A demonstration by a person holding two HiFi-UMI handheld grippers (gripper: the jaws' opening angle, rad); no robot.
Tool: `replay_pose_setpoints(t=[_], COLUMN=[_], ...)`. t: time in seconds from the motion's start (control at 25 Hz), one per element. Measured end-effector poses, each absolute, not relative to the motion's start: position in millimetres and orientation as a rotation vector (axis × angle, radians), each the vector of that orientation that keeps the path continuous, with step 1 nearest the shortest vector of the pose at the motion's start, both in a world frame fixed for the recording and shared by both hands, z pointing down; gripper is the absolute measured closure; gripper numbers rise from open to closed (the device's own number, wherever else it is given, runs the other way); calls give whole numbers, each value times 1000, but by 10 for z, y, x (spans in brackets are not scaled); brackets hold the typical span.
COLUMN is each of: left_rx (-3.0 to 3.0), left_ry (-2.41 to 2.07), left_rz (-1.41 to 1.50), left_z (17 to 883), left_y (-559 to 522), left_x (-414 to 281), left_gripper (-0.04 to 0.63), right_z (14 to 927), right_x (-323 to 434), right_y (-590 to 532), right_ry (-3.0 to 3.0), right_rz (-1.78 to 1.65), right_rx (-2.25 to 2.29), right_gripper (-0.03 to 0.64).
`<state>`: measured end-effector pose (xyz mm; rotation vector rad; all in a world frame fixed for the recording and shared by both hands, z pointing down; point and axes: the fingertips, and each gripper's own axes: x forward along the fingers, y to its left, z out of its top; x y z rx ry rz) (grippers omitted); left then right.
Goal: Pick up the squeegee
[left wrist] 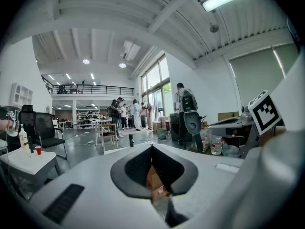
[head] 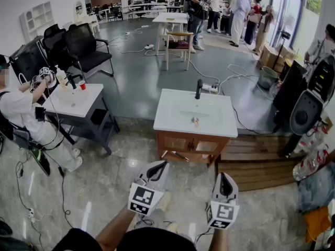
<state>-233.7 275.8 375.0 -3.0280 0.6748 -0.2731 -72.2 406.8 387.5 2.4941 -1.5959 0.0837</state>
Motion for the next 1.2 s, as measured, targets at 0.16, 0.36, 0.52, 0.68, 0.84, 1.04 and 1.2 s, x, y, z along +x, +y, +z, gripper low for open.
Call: replay_pose_setpoints(t=[0.16, 0.36, 0.52, 0.68, 0.84, 1.04, 1.2], left_rx=[-3032, -3040, -3047, -3050, -3051, -3068, -3071], left_ry=[670, 660, 652, 642, 616, 602, 579], left_rz=[-284, -293, -317, -334, -344, -356, -340], left_z=[3757, 3791, 3853, 3892, 3878, 3877, 3827], left_y=[2694, 2580, 2454, 2257, 2007, 1604, 1291], left_x=[-2264, -2120, -2001, -1818, -1564, -1256, -1037], left_gripper=[594, 594, 594, 594, 594, 594, 594], right_z=[3848, 3901, 3971, 4005, 4032, 4047, 4013], right_x=[-645, -515, -409, -254, -14, 249, 405], right_y=[4022, 3910, 3778, 3567, 3302, 2907, 2613], right_ry=[-1591, -1581, -1573, -1575, -1572, -1562, -1546], right_rz=[99, 120, 144, 163, 174, 195, 205], right_rx=[2517, 2513, 2501, 2512, 2526, 2522, 2516], right_gripper=[618, 618, 618, 618, 618, 618, 618])
